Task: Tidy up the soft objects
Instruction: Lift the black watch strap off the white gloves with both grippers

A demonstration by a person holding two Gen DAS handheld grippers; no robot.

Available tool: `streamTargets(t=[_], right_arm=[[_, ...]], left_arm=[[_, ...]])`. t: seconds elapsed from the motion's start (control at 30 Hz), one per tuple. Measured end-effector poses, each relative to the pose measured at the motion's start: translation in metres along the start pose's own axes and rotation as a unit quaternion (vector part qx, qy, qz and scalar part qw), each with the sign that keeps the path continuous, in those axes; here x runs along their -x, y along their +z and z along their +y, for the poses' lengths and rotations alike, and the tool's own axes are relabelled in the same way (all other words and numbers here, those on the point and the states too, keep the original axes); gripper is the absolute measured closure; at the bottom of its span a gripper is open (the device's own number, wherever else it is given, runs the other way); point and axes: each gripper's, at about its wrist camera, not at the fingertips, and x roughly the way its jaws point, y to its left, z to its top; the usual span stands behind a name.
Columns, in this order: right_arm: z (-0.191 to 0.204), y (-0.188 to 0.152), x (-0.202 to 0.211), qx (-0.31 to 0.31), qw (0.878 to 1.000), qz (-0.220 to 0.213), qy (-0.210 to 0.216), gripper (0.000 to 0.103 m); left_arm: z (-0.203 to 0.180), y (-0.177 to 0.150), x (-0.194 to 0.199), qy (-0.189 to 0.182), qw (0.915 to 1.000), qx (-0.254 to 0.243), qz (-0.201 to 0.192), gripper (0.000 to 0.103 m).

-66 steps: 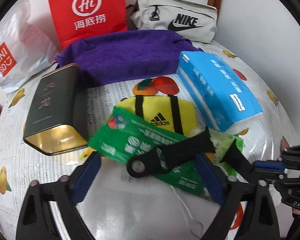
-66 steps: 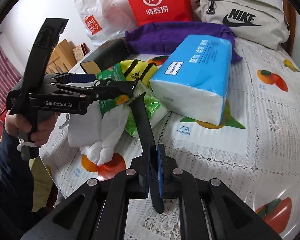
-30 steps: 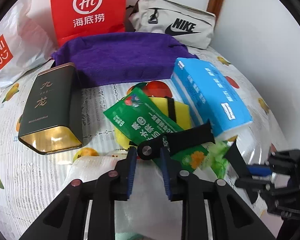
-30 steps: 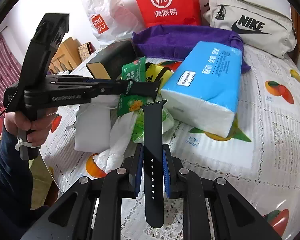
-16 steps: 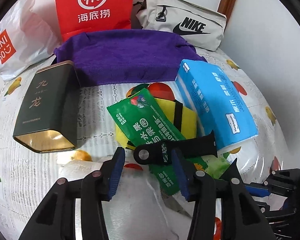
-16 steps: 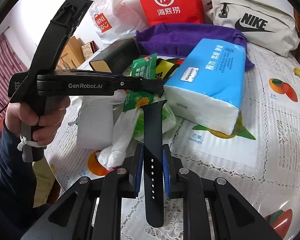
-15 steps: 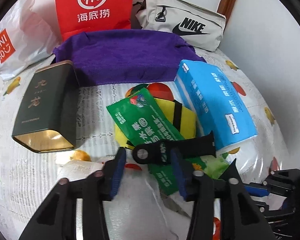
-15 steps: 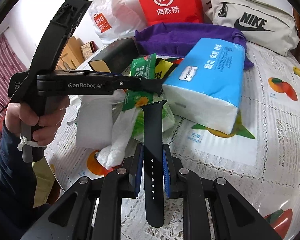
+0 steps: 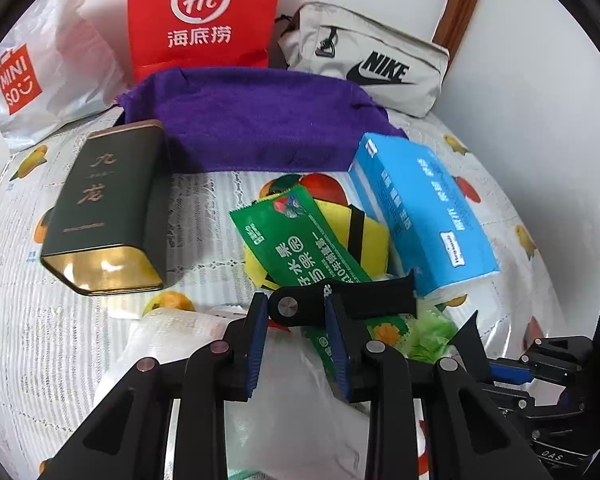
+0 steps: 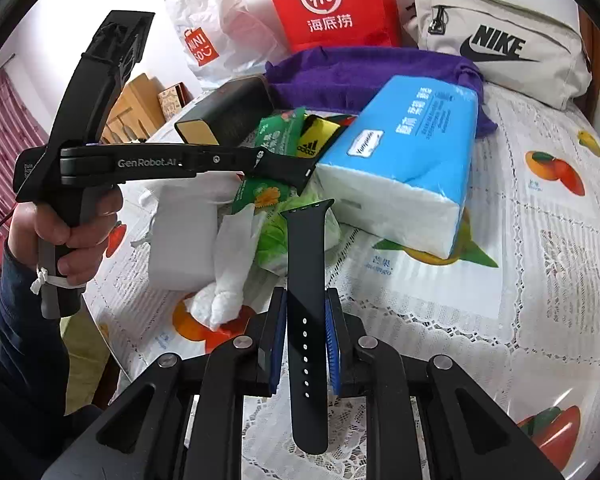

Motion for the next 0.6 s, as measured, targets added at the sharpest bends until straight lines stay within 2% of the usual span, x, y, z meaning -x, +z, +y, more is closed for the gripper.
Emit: streamTargets(t=[0.13,0.17,0.23,0.33,0.4,0.53,0.57,0.6], right_arm=[[0.004,0.003,0.006,0.002,1.000,-0.009,-0.004,0.087],[0.005,0.004,0.008,0.001,1.000,-0.011,-0.005,0.088],[0.007,0.005,0.009,0.002,1.000,-0.012,-0.007,0.090],[0.008,0.004,0.006,-0.001,1.000,-0.005,-0.010,0.091],[0.006,0.003,0.001,-0.006,1.000,0.004,-0.013,0.090],[0.003,0.003,-0.009,-0.016,1.000,0.014,-0.009,0.087],[0.003,0.003,-0.011,-0.018,1.000,0.017,-0.006,0.087],[0.003,0.004,-0.013,-0.019,1.000,0.019,-0.003,0.087]], left_arm=[[0.006,0.000,0.012,-0.006,0.9999,0.005,-0.011,0.076],[0.008,0.000,0.013,-0.009,0.9999,0.007,-0.012,0.095],[0.012,0.001,0.015,-0.022,0.9996,0.015,-0.009,0.096],[0.011,-0.002,0.011,0.000,1.0000,0.005,-0.001,0.095],[0.012,-0.004,0.008,-0.010,0.9999,0.009,0.002,0.095],[0.011,-0.004,0.009,-0.012,0.9999,-0.002,-0.003,0.092],[0.009,-0.003,0.009,-0.013,0.9999,-0.006,-0.003,0.085],[0.007,-0.002,0.010,-0.017,0.9998,-0.011,-0.006,0.070]])
